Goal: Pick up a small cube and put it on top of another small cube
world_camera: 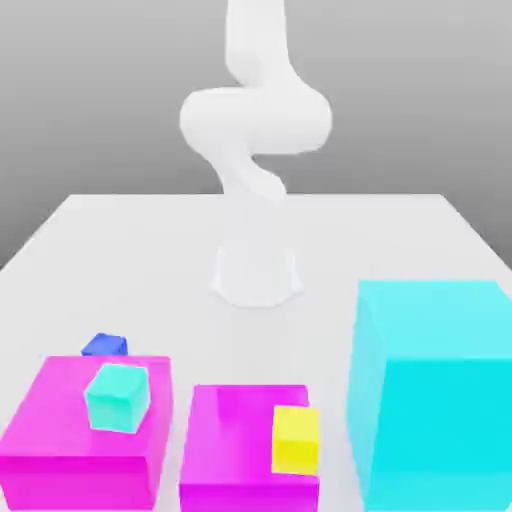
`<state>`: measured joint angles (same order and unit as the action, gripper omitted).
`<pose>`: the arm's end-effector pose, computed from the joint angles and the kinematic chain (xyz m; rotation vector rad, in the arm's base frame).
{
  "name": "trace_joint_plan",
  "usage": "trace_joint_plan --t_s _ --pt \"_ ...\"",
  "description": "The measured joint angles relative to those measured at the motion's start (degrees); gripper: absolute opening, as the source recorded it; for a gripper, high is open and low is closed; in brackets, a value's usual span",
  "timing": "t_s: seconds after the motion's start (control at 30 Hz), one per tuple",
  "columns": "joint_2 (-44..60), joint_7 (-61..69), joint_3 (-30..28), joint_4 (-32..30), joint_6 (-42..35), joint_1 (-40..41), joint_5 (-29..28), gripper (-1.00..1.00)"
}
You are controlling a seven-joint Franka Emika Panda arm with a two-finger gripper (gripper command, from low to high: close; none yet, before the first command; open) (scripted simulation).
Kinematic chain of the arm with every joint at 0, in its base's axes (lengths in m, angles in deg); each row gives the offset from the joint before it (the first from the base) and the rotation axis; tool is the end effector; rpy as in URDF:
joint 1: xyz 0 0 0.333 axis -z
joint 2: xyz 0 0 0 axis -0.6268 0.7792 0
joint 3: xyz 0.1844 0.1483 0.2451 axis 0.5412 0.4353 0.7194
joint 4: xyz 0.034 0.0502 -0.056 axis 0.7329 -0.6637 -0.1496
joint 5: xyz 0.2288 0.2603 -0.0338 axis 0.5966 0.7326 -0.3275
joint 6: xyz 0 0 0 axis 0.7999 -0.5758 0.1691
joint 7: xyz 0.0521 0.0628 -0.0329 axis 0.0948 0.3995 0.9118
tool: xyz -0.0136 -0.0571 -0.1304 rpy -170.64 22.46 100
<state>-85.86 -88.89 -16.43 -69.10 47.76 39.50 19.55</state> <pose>0.3360 -0.0364 0.6557 -2.4680 1.0939 -0.9413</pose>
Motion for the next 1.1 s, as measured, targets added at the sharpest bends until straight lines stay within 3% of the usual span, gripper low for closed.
trace_joint_plan --t_s 0.3,0.63,0.77,0.97,1.1 --pt "16.8 11.07 -13.86 -13.1 12.41 3.32 0.65 0.0" --pt "34.14 21.12 -24.84 -27.21 25.71 9.42 -0.95 0.0" --pt "39.16 20.61 -27.54 -31.47 30.01 14.08 -6.62 0.0" --pt "42.17 12.54 -28.04 -30.71 31.5 16.8 -18.2 0.0" --pt "44.39 8.85 -28.88 -29.89 32.37 16.87 -23.08 0.0"
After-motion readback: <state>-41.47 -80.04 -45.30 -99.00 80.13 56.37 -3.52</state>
